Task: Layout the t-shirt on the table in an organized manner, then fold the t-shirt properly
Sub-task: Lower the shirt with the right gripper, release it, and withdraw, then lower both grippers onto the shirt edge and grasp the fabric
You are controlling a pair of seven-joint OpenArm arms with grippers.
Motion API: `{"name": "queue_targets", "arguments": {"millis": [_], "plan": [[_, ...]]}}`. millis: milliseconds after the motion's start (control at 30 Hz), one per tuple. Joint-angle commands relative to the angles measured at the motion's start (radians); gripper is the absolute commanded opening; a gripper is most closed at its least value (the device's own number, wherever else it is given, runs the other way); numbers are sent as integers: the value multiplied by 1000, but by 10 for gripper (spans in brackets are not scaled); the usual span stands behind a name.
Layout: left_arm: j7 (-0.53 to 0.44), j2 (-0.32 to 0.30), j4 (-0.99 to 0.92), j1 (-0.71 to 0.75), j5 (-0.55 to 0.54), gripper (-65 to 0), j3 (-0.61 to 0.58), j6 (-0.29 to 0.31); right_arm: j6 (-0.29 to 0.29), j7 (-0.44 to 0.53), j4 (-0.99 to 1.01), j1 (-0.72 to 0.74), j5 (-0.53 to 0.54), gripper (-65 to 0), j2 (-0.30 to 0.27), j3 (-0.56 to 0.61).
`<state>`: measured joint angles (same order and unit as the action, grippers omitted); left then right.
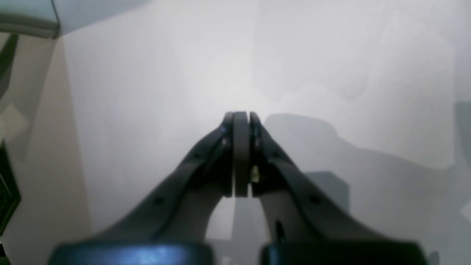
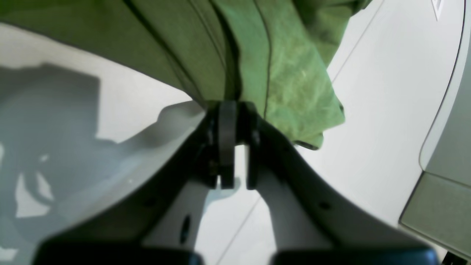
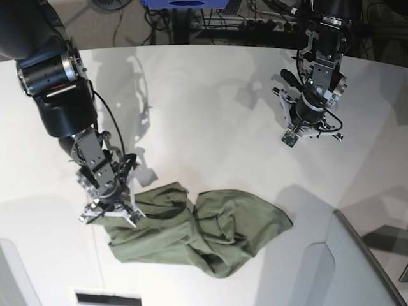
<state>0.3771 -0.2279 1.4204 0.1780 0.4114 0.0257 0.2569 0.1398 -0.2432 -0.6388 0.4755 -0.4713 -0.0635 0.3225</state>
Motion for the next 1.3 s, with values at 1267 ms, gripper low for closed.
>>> {"name": "queue_targets", "arguments": {"millis": [1267], "plan": [[-17,0,165,91,1,-650,4,-18,-15,295,432,418,7,-645,-296,-437]]}}
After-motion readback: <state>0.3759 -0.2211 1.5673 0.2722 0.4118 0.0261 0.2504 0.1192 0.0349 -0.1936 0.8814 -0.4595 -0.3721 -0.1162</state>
